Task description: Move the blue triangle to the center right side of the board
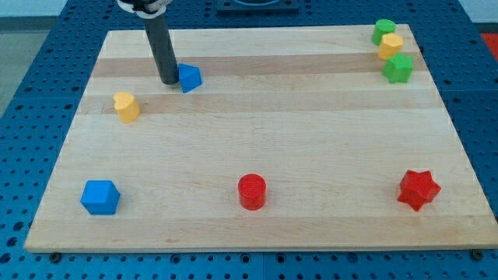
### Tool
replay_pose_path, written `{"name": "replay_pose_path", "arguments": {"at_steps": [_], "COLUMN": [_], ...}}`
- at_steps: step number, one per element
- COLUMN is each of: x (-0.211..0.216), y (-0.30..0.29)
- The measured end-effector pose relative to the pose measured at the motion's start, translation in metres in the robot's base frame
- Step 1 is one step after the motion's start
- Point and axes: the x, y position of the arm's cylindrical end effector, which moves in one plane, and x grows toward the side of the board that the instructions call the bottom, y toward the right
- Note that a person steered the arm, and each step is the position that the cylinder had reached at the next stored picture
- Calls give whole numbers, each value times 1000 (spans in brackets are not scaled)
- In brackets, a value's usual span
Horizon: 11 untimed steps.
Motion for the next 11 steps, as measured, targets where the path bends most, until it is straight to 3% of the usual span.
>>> {"name": "replay_pose_path", "arguments": {"at_steps": [2,5,7,9,11], "x": [-6,-2,28,65,71], "y": [25,124,177,177,216]}}
